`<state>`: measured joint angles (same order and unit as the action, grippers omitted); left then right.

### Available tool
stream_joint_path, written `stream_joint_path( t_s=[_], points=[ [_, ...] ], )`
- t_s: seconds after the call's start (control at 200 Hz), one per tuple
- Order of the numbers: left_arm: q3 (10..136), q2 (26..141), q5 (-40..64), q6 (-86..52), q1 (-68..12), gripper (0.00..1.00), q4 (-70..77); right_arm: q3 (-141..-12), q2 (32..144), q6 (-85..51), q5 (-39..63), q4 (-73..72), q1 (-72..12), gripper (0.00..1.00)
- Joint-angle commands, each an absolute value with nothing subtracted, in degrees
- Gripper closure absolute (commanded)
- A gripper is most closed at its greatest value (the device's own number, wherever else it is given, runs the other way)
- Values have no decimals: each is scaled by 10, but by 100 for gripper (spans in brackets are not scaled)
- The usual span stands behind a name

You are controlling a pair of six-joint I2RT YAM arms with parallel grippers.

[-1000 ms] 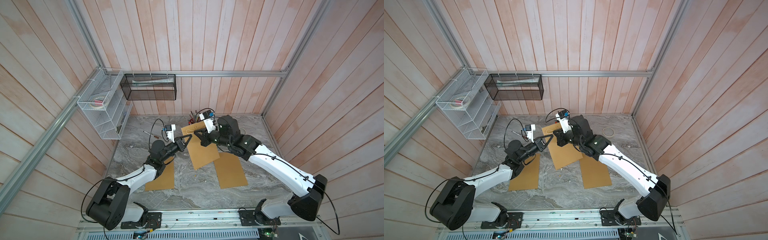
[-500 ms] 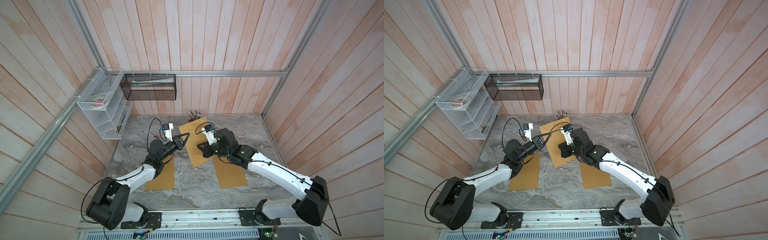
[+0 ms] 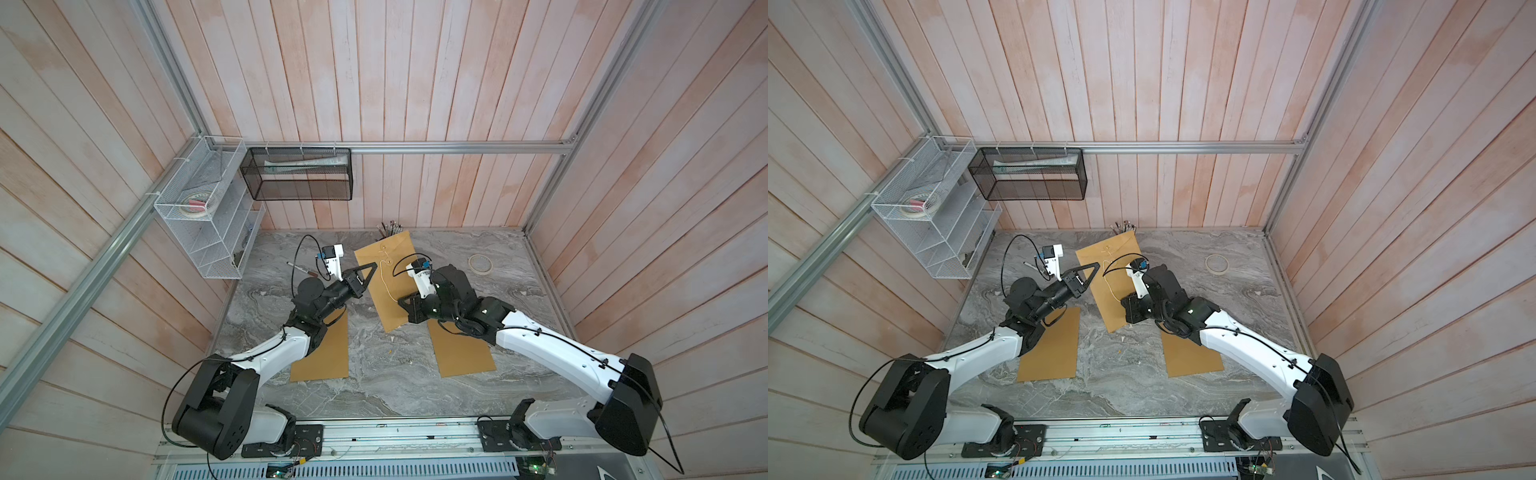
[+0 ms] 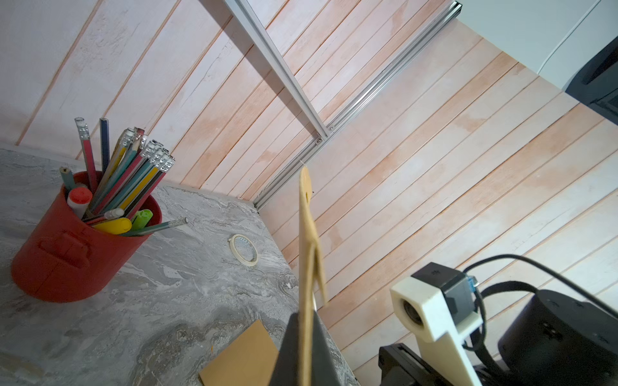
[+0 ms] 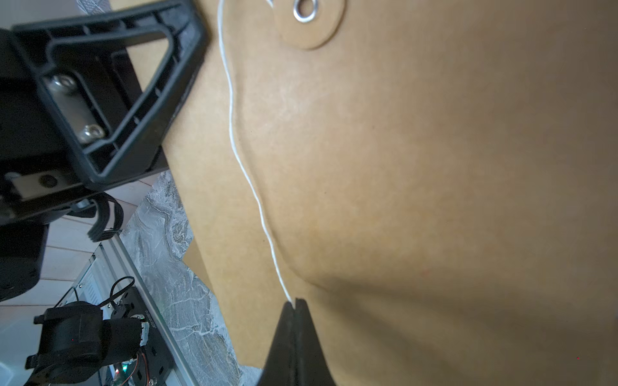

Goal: Open the file bag

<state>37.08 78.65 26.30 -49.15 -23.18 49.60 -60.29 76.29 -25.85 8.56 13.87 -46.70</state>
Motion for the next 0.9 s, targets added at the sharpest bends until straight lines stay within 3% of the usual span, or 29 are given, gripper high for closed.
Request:
stream_joint_path(
  t_s=[0.0, 0.89],
  points=[
    [393, 776, 258, -488, -226, 100, 509, -589, 749, -267, 73, 147, -468, 100],
    [394, 760, 287, -478, -214, 100, 496, -580, 697, -244, 40, 208, -386, 100]
  ],
)
